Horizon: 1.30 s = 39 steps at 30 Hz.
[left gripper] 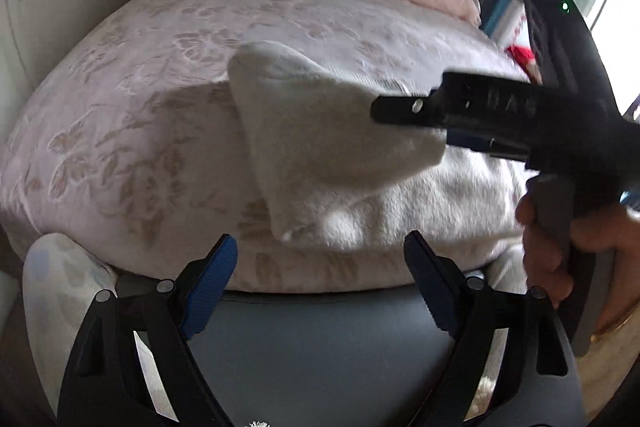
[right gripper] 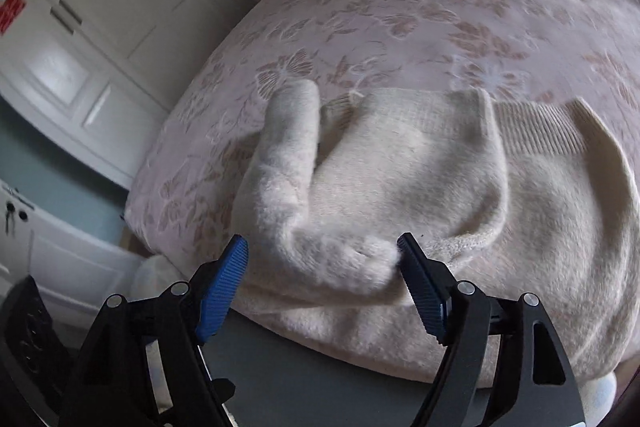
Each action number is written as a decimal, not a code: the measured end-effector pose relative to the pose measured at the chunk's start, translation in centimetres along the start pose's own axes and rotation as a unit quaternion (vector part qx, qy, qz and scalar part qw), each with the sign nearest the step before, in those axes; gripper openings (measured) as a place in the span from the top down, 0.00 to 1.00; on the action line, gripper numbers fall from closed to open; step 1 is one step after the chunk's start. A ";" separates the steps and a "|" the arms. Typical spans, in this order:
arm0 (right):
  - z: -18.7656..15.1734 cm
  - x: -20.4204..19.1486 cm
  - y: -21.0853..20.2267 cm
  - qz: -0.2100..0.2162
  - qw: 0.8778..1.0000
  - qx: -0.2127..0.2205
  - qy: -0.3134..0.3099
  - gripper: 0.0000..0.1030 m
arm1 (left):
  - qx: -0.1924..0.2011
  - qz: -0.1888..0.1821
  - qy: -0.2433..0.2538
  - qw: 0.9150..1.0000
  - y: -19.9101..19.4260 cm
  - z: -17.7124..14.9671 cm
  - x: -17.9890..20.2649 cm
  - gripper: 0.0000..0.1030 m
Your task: Fold small clothes
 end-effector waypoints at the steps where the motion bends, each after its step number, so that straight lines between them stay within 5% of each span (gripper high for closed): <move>1: 0.6 -0.6 0.3 -0.010 1.000 -0.004 -0.013 0.27 | 0.003 -0.003 -0.005 1.000 0.0 0.0 -0.2 0.18; 7: 3.7 -1.9 3.4 -0.049 0.996 -0.039 -0.065 0.27 | 0.010 -0.004 -0.003 1.000 -0.3 0.3 0.1 0.17; 8: 3.8 -1.9 4.4 -0.049 0.995 -0.055 -0.072 0.42 | 0.015 -0.001 -0.003 1.000 -0.5 0.3 0.3 0.16; 9: 3.6 -2.0 4.9 -0.038 0.994 -0.070 -0.078 0.82 | 0.021 0.002 -0.004 1.000 -0.9 0.3 0.3 0.15; 11: 3.1 -2.1 5.0 -0.018 0.994 -0.084 -0.072 0.82 | 0.029 0.010 -0.009 0.999 -1.4 0.4 0.0 0.15; 13: 2.8 -1.6 1.4 0.001 0.998 -0.031 -0.063 0.83 | 0.031 0.013 -0.015 0.999 -1.6 0.5 -0.4 0.15; 17: -0.1 3.4 -9.7 0.017 0.996 0.087 -0.005 0.83 | 0.043 0.000 -0.004 0.999 -2.2 0.8 0.3 0.15; 19: -2.6 7.0 -11.7 -0.014 0.995 0.092 0.022 0.81 | 0.039 -0.012 0.012 0.999 -1.8 1.0 1.4 0.15; 22: -7.0 14.0 -8.6 -0.062 0.993 0.023 0.093 0.79 | 0.020 -0.028 0.028 0.999 -0.4 1.3 3.1 0.15; 25: -10.6 18.3 -4.7 -0.049 0.987 -0.016 0.154 0.71 | -0.015 -0.049 0.046 0.998 1.4 1.5 5.3 0.15; 28: -11.2 18.4 -5.8 0.013 0.982 0.039 0.186 0.59 | -0.025 -0.044 0.061 0.997 1.9 1.6 6.5 0.15; 30: -10.8 18.3 -6.5 0.019 0.981 0.058 0.186 0.39 | -0.024 -0.036 0.071 0.997 2.0 1.6 7.1 0.13; 36: -10.3 20.2 -4.4 0.040 0.975 0.028 0.215 0.37 | -0.051 -0.042 0.095 0.993 3.6 0.9 8.5 0.12; 39: -10.6 20.2 -6.3 0.032 0.972 0.054 0.225 0.37 | -0.058 -0.030 0.124 0.990 3.8 0.0 9.3 0.12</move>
Point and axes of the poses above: each gripper's, at about its wrist camera, not at the fingertips, and y roughly the way its jaws point, x to its right, z to its top, the point moved 3 cm from there along y, roughly the way its jaws point, and after that the axes turned 11 degrees about -x, right-handed, at the moved point
